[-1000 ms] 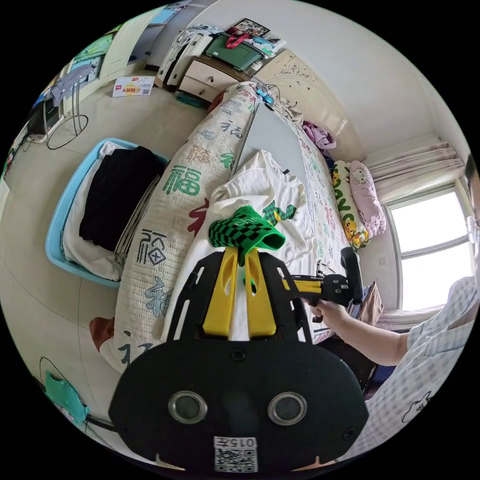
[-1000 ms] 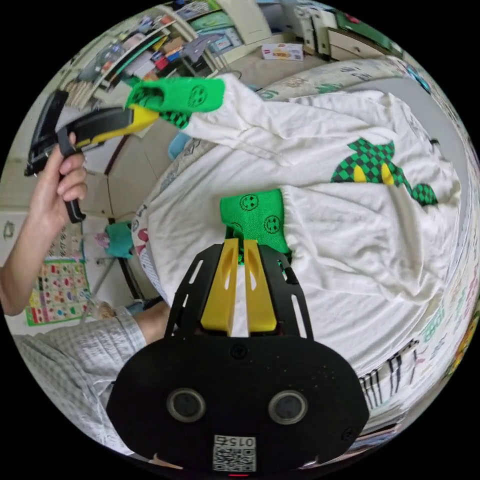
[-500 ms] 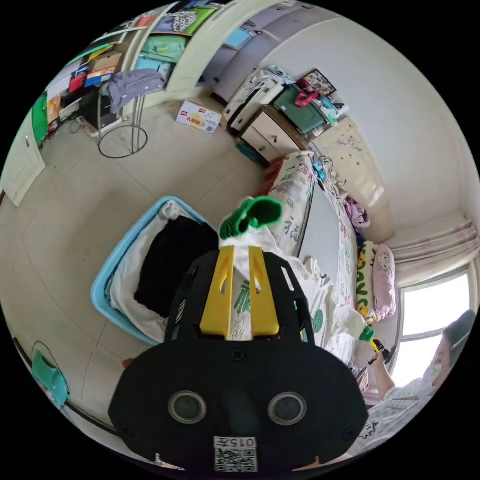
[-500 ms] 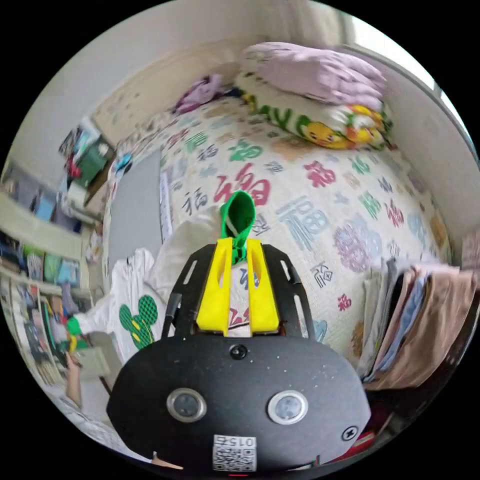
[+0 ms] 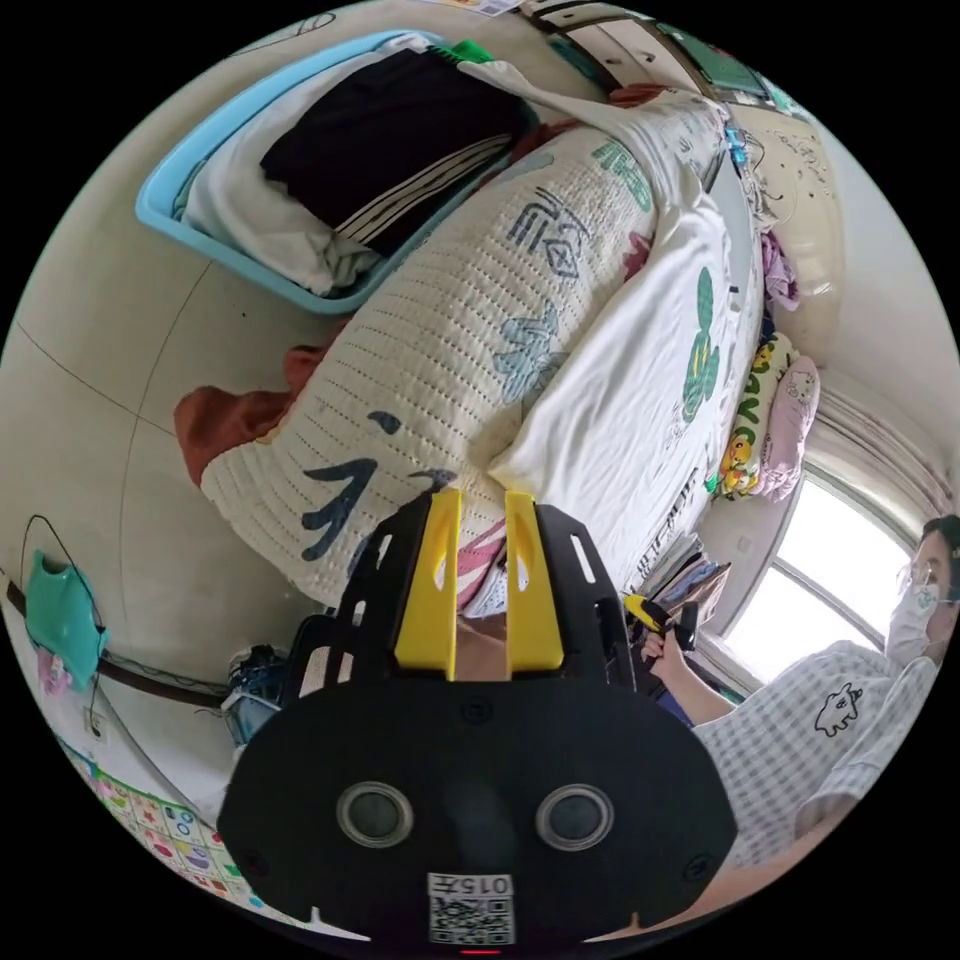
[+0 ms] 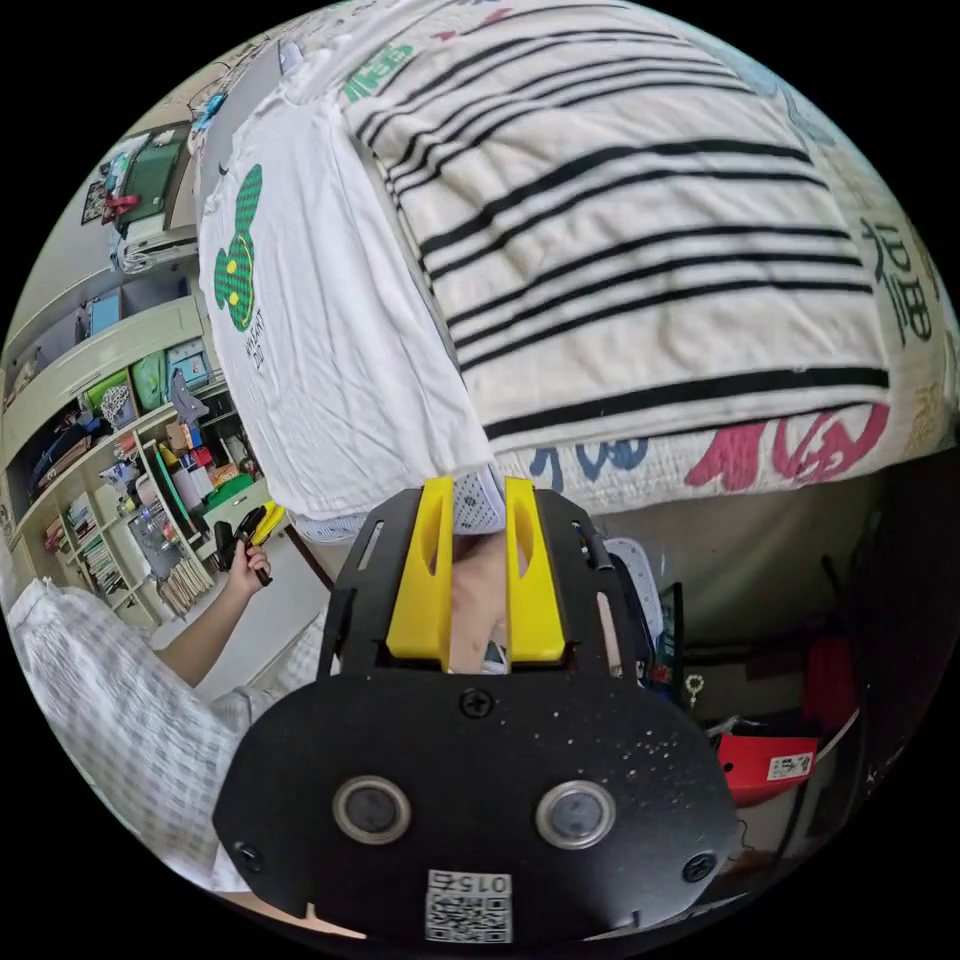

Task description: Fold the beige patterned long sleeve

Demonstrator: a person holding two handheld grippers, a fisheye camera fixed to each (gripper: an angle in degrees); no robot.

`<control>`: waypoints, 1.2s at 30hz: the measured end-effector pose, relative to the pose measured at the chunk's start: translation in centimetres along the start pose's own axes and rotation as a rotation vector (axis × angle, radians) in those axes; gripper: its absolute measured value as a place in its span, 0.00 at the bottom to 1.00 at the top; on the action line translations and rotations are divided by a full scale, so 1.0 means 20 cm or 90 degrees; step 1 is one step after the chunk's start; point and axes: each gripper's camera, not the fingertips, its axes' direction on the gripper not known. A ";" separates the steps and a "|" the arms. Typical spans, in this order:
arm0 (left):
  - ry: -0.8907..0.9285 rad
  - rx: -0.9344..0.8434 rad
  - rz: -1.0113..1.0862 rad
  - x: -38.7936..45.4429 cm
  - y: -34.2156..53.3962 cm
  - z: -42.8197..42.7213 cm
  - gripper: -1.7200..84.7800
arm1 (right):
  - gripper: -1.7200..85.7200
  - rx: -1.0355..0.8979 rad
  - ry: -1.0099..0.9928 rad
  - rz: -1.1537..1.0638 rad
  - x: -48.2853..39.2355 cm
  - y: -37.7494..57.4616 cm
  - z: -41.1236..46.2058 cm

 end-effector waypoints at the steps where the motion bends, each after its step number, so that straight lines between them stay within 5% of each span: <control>1: 0.027 0.010 -0.006 -0.04 -0.01 -0.02 0.11 | 0.12 0.008 -0.017 0.001 -0.02 0.03 -0.03; 7: 0.074 0.025 0.080 -0.05 -0.08 -0.14 0.13 | 0.14 0.063 -0.119 -0.005 -0.16 0.03 -0.33; 14: 0.098 0.011 0.105 -0.08 -0.18 -0.20 0.05 | 0.03 0.023 -0.113 -0.018 -0.33 0.11 -0.67; 18: 0.259 0.030 0.192 -0.01 -0.19 -0.30 0.02 | 0.02 0.061 -0.141 -0.038 -0.42 0.20 -0.97; 24: 0.181 -0.006 0.243 0.02 -0.28 -0.30 0.12 | 0.02 0.086 -0.139 -0.040 -0.49 0.24 -1.29; 29: 0.112 -0.142 0.476 0.37 -0.28 -0.18 0.14 | 0.02 0.084 -0.146 -0.051 -0.56 0.26 -1.40; 36: 0.104 -0.193 0.370 0.31 -0.37 -0.22 0.03 | 0.02 0.075 -0.150 -0.053 -0.53 0.35 -1.50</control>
